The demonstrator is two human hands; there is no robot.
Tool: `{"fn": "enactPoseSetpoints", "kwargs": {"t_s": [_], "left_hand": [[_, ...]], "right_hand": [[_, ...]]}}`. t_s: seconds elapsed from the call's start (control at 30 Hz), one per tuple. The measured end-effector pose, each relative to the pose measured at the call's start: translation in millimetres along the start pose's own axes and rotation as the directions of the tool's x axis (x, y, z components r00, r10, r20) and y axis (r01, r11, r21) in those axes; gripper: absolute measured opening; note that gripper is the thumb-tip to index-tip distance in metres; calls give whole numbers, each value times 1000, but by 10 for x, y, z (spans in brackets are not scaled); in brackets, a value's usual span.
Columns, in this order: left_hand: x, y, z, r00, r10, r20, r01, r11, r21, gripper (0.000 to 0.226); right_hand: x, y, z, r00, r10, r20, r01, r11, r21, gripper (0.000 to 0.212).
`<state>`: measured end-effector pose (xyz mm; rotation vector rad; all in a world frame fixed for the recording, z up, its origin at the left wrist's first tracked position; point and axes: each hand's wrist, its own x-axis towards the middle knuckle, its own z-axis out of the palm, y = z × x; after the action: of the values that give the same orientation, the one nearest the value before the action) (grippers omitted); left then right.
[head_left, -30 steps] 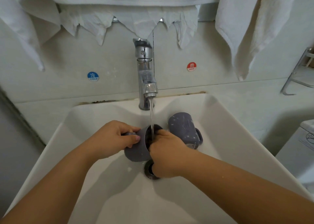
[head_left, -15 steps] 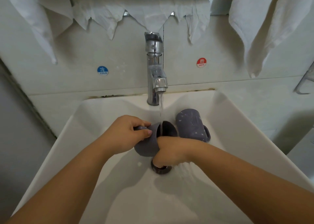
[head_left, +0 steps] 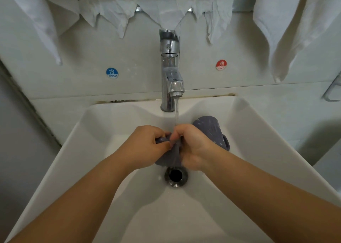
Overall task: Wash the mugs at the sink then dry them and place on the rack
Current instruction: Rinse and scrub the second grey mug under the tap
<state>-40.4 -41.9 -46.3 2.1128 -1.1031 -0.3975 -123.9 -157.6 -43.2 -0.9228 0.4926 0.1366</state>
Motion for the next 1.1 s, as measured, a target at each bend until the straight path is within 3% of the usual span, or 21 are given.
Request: {"fn": "enactPoseSetpoints", "kwargs": {"t_s": [0.13,0.2,0.23,0.3,0.37,0.4,0.47,0.53,0.57,0.63,0.73,0.83,0.93,1.03,1.1], "left_hand": [[-13,23,-72,999,-21,-31,19,997,-70,28],[-20,39,-114,999,-29,-22,27,996,-82,30],[-22,40,-128,1000,-28,-9,28,998,-63,30],[-21,12,-146,999,-42,29,42,999,-14,22],[-18,-19,-160,996,-73,61,71,997,35,11],[-13,-33,-166,994,-79,70,76,996,48,13],[-7,-36,-191,992,-88,92,83,995,59,15],[-8,-23,-230,986,-109,126,102,993,64,10],[-10,-20,-253,984,-114,136,107,992,60,17],[-18,-20,-279,985,-110,131,106,993,42,24],[-40,0,-269,994,-71,88,70,997,15,25],[-44,-7,-247,998,-50,45,50,999,0,40],[-50,-11,-214,996,-79,40,80,996,-27,33],[-47,-24,-190,992,-120,39,123,988,-93,27],[-25,-34,-192,986,-162,32,165,978,-131,18]], "right_hand": [[24,31,-23,988,-81,132,105,976,-192,39],[6,39,-40,972,-80,222,169,894,-416,39],[-13,43,-43,972,-79,219,196,788,-584,31],[-49,50,-24,984,-50,172,176,457,-872,20],[-49,95,-11,992,13,127,125,101,-987,12],[-63,117,2,993,21,115,116,-71,-991,1],[-45,198,-25,994,-33,105,84,-391,-917,27],[-65,240,-33,967,-140,211,99,-558,-824,43],[-68,249,-35,945,-184,269,114,-586,-802,50],[-82,246,-25,941,-191,279,115,-594,-796,56],[-47,234,36,980,-153,129,30,-525,-850,46],[-23,206,80,997,-81,18,-9,-324,-946,33],[-55,155,79,999,-2,47,47,-27,-999,6],[-102,36,-8,996,-26,85,88,196,-977,13],[-140,-78,-95,982,-136,132,169,310,-936,13]]}}
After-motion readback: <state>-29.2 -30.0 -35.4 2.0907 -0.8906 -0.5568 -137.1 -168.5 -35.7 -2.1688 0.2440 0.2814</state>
